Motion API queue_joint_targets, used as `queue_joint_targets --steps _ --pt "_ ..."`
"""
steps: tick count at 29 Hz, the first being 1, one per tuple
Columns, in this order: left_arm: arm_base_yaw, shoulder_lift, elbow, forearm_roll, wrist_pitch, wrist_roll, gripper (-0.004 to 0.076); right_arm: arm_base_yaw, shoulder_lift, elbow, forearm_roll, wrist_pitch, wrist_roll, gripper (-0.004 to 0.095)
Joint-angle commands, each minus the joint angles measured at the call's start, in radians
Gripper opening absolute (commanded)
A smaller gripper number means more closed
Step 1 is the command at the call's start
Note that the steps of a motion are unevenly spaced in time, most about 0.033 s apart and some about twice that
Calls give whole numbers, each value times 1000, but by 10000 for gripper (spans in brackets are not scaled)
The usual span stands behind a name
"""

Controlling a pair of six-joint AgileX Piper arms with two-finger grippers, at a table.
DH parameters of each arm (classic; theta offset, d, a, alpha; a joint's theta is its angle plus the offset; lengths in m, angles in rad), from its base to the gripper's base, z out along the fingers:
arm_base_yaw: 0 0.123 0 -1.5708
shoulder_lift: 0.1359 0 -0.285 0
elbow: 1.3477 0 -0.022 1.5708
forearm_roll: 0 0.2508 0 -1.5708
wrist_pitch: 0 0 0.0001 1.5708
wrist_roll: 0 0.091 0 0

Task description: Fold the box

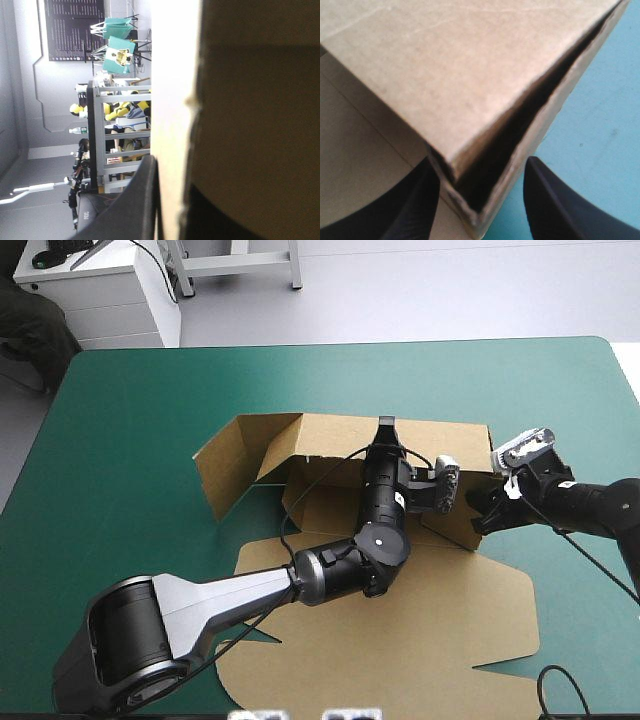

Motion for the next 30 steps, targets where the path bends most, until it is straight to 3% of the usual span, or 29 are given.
queue_joint_targets --steps 1,6,11,23,26,30 --pt "-5 -46 -65 -70 8 -19 -8 -2 -2 -28 64 -128 5 411" --pt "-13 -46 -96 -57 -2 12 -8 -2 42 -28 194 -181 -6 240" --pt "-13 -46 -96 -44 -4 26 -8 0 54 -28 210 -161 -6 -22" --pt "-13 -46 -96 -11 -2 26 15 0 54 -28 208 -159 49 -7" --pt "-13 -46 -96 -9 -2 26 95 0 54 -28 198 -161 59 -5" --pt "-13 -46 -96 -9 -2 26 282 0 54 -28 194 -176 67 0"
